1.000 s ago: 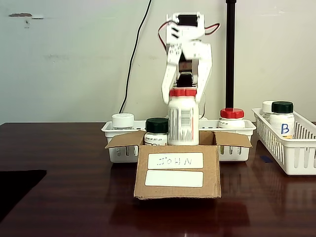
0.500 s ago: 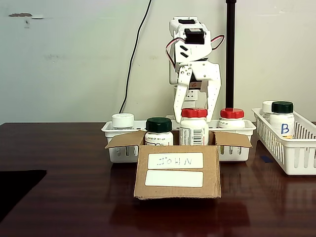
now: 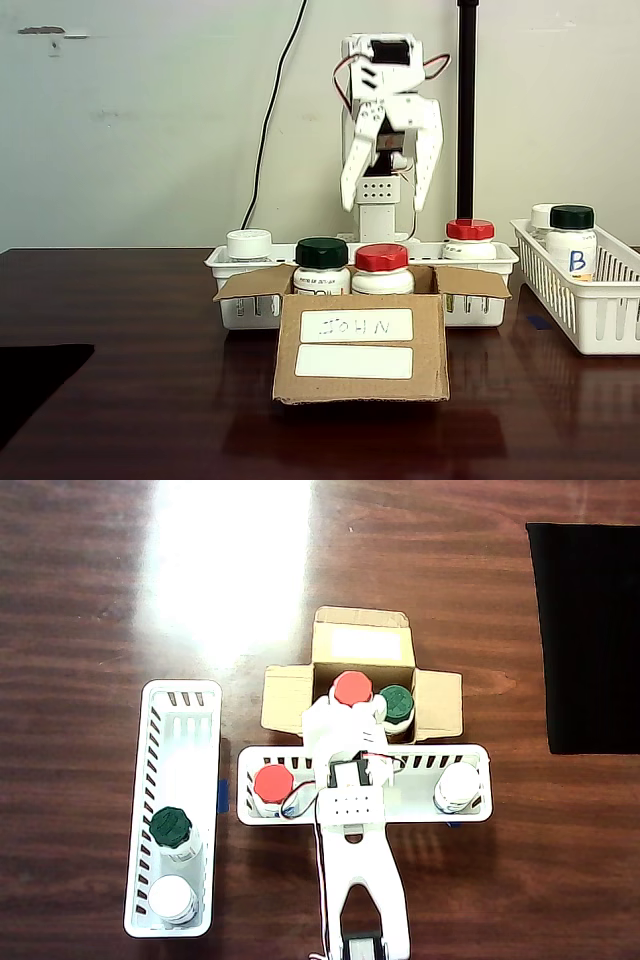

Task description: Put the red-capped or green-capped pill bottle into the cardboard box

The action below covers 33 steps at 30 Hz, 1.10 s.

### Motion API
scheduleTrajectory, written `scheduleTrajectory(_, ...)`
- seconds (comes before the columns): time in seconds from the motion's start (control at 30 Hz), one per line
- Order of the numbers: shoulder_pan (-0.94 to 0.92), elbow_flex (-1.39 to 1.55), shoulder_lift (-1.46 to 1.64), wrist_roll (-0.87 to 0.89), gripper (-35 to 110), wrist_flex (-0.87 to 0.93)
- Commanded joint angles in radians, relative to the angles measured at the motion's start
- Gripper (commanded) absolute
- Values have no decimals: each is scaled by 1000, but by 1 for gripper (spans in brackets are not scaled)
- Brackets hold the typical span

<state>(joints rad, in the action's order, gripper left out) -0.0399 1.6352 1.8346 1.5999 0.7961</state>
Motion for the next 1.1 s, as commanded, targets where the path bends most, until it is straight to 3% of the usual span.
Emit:
scheduleTrajectory(0.0,2,-83,216,25,44,179)
scheduleTrajectory(0.2,-3,9,505,101,2,453)
scheduleTrajectory(0.27,-25,117,647,155,-5,491)
scheduleTrajectory(0.77,-23,833,1543,198,1,548)
scheduleTrajectory(1.07,11,1003,1600,130,1,517)
